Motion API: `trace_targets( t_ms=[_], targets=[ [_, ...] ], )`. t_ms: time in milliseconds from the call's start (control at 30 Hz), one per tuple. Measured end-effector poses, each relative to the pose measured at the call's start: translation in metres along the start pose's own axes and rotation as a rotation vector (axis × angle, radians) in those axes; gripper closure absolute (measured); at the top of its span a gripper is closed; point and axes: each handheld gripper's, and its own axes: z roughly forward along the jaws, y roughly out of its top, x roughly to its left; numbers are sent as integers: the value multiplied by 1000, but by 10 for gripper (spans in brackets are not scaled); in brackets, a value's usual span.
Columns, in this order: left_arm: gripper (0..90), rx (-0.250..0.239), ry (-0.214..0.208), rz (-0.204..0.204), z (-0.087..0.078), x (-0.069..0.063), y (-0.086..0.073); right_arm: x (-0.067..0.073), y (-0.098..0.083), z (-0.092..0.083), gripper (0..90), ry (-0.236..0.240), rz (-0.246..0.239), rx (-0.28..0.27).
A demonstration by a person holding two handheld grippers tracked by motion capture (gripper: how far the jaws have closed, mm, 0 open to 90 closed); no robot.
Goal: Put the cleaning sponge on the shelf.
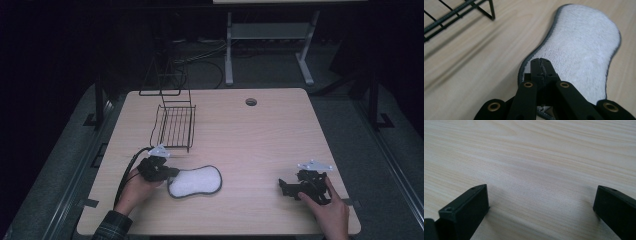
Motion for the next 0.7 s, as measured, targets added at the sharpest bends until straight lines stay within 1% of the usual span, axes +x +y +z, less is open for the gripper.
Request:
trace_targets(
  t_ms=[133, 200, 233, 267, 300, 333, 367, 400, 467, 500, 533, 600, 700],
  targets=[
    [898, -1, -3, -12, -5, -2, -7, 0, 0, 0, 0, 0, 0, 0],
    [899, -3, 4, -21, -9, -2, -13, 0, 0, 0, 0, 1, 0, 0],
    [899, -3, 4, -21, -9, -2, -13, 0, 0, 0, 0, 1, 0, 0],
    [899, -9, 10, -32, -11, -2, -16, 0, 0, 0, 0, 1, 0, 0],
    [899, -5, 14, -31, -14, -2, -18, 0, 0, 0, 0, 1, -1, 1],
    [899, -9, 16, -43, -18, -2, -23, 0, 0, 0, 0, 2, -1, 1],
    [899, -9, 16, -43, -18, -2, -23, 0, 0, 0, 0, 2, -1, 1],
    [899, -12, 20, -49, -20, -1, -27, 0, 0, 0, 0, 2, -1, 1],
    [899, -19, 28, -72, -26, 3, -34, 0, 0, 0, 0, 2, -1, 1],
    [899, -19, 28, -72, -26, 3, -34, 0, 0, 0, 0, 2, -1, 1],
    [899, -19, 40, -79, -28, 6, -36, 0, 0, 0, 0, 2, -1, 1],
    [898, -25, 46, -86, -29, 6, -36, 0, 0, 0, 0, 2, -1, 1],
    [898, -31, 41, -75, -31, 6, -34, 0, 0, 0, 0, 2, -1, 1]
  ],
)
